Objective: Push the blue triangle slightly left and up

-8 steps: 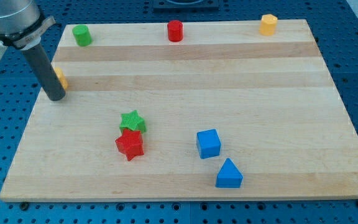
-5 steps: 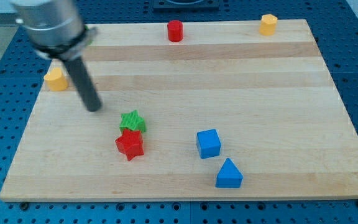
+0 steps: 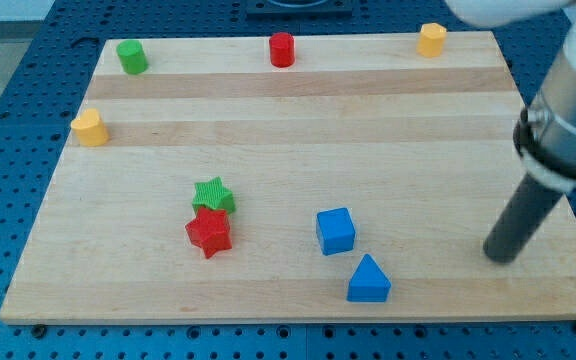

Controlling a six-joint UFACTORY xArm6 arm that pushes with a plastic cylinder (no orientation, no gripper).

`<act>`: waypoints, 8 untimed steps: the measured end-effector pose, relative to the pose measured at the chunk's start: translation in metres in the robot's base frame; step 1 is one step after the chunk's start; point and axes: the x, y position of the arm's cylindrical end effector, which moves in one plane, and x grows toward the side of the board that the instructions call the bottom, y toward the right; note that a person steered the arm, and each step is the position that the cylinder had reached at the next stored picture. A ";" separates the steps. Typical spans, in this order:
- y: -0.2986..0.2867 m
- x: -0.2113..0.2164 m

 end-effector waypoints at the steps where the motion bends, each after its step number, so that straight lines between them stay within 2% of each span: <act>1: -0.051 0.027; 2: -0.102 0.030; 5: -0.168 0.035; 7: -0.184 0.039; 8: -0.196 0.026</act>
